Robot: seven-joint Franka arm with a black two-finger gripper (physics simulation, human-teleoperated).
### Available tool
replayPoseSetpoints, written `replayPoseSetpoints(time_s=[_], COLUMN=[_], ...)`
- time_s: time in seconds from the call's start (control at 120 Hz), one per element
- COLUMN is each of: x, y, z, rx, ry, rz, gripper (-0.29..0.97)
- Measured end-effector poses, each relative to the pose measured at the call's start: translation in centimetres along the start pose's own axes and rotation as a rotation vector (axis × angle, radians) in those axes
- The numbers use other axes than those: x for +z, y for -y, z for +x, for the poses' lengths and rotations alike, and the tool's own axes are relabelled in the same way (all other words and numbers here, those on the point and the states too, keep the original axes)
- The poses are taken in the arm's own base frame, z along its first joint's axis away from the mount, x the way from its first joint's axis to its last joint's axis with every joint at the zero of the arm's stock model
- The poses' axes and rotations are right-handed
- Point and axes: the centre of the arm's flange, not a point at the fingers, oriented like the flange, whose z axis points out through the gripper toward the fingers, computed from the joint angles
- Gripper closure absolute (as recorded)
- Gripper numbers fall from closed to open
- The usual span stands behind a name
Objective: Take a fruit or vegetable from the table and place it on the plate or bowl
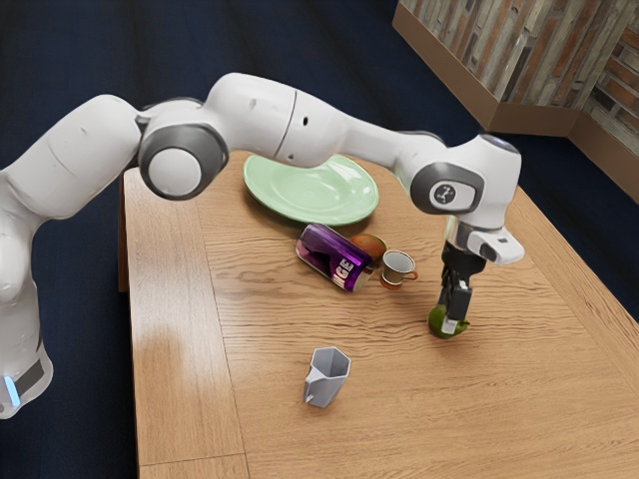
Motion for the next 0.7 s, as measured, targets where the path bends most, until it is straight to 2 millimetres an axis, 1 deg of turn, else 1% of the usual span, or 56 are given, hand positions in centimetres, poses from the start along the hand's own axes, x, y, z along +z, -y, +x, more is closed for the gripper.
replayPoseSetpoints(time_s=[0.258, 0.458, 0.642, 0.7], x=[1.3, 1.4, 1.4, 0.8], y=[0.7, 0.8, 0.9, 0.8], z=[0.3, 0.4, 0.3, 0.4], rx=[-0.007, -0.007, -0.002, 0.003], ry=[-0.010, -0.014, -0.004, -0.007], rz=[0.000, 0.006, 0.022, 0.032], gripper=[0.02, 0.18, 0.22, 0.23])
